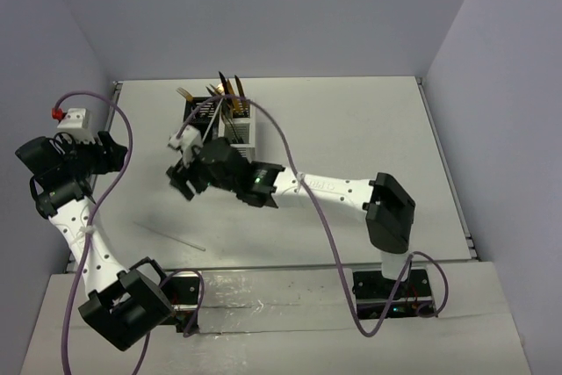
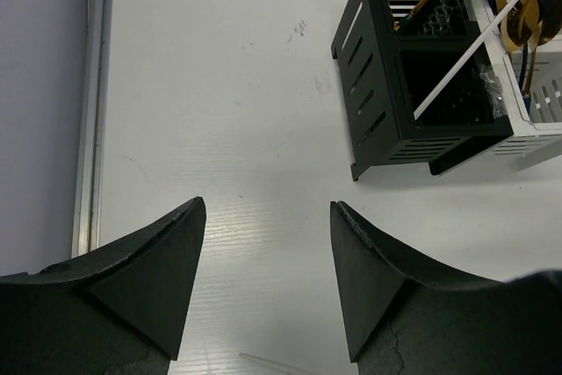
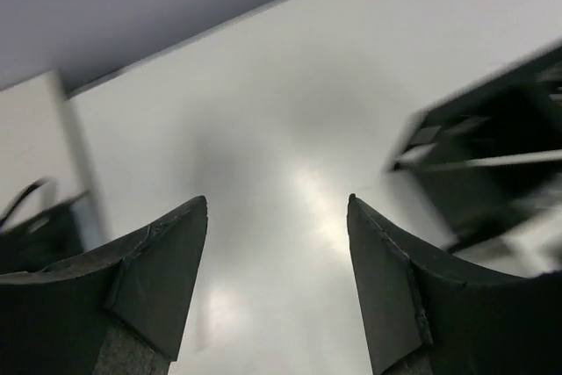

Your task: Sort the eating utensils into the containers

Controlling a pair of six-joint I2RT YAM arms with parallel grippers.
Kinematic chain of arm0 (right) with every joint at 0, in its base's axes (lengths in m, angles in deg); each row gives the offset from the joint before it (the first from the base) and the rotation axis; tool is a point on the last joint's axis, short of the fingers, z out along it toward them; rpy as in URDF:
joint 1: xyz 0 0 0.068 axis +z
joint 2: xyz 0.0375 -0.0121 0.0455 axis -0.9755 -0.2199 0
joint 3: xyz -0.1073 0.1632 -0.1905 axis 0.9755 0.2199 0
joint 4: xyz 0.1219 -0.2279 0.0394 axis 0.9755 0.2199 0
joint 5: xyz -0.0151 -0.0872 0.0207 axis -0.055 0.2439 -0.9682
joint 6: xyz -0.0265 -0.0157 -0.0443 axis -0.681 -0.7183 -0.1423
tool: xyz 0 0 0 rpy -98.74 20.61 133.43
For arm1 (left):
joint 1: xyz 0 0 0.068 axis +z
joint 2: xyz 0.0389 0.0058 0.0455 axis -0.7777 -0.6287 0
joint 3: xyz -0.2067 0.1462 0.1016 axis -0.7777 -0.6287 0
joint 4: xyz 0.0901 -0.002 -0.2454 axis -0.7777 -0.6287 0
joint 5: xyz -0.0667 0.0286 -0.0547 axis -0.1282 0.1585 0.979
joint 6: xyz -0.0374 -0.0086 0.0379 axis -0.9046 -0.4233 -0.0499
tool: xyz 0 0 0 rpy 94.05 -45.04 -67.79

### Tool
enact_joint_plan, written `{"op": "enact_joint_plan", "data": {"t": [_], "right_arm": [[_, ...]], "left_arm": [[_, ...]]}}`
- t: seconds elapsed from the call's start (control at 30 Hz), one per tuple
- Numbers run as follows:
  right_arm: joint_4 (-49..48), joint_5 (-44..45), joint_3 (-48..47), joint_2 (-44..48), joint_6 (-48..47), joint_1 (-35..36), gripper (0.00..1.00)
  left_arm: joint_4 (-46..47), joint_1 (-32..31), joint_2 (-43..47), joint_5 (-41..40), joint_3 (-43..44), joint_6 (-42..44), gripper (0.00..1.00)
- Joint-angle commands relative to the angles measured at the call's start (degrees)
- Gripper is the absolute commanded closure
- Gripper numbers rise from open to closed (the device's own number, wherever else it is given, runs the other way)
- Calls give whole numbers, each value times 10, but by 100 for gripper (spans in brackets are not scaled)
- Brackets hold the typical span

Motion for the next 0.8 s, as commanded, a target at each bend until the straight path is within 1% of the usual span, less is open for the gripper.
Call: {"op": "enact_joint_plan", "data": {"t": [0.0, 0.03, 0.07, 0.1, 0.33, 0.5, 0.6, 0.63, 0.77], "right_arm": [[166, -86, -21, -36, 22, 70, 29], [184, -99, -37, -70, 33, 76, 29], [212, -109, -70, -87, 39, 80, 30], [216, -107, -79, -101, 43, 87, 32], [208, -124, -135, -199, 66, 98, 34], [238, -86, -184, -252, 75, 109, 34], [264, -53, -210, -281, 84, 112, 33], [271, -26, -217, -296, 87, 113, 33], [335, 12, -288, -341, 74, 127, 33]], "left_arm": [[-11, 5, 15, 18, 22, 4, 32], [-11, 5, 15, 19, 24, 2, 32], [-15, 5, 16, 22, 26, 0, 32], [-18, 5, 17, 25, 26, -2, 32], [-44, 5, 31, 27, 27, 7, 32], [-47, 6, 37, 34, 30, 8, 32], [-51, 6, 37, 41, 33, 10, 32], [-49, 6, 37, 41, 34, 9, 32], [-43, 6, 33, 41, 34, 7, 32]]}}
